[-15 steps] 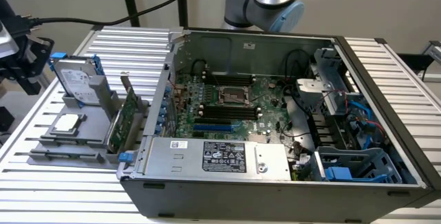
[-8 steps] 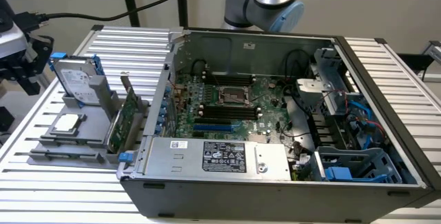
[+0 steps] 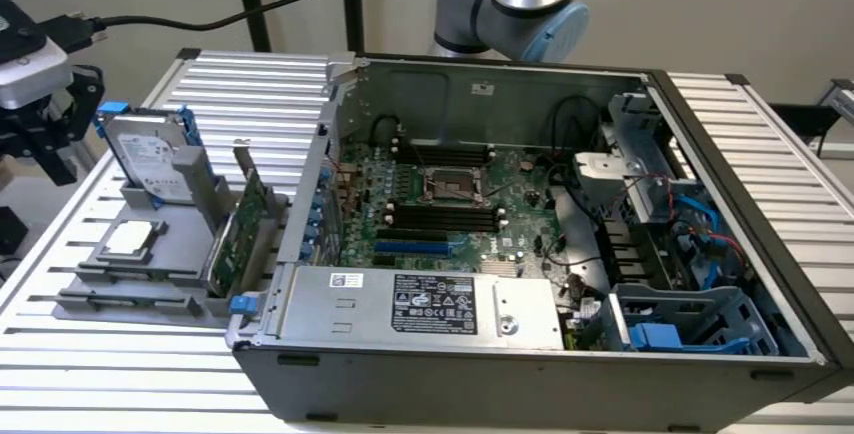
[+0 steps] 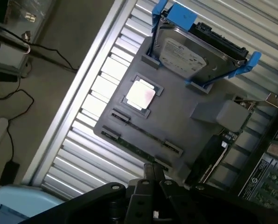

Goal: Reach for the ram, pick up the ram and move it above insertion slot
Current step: 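Pick up the ram and move it above insertion slot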

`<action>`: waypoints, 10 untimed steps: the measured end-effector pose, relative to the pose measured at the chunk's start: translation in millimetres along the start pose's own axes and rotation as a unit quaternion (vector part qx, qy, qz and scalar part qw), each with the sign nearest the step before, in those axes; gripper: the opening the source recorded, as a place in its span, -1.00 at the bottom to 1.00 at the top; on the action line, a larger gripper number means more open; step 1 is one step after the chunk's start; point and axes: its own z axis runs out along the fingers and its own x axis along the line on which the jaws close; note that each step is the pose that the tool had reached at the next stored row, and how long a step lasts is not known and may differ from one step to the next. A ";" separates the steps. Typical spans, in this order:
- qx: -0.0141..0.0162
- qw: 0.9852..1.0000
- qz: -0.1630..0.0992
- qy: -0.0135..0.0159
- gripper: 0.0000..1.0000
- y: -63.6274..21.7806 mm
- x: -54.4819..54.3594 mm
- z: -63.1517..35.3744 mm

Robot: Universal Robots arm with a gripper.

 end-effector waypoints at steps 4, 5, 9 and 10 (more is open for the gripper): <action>0.000 0.999 -0.037 0.001 -0.79 0.0 0.0 0.2; 0.000 0.999 -0.045 0.001 -0.79 0.0 0.0 0.2; 0.000 0.997 -0.082 0.002 -0.79 0.0 0.0 0.5; 0.000 0.996 -0.091 0.002 -0.79 0.0 0.0 0.6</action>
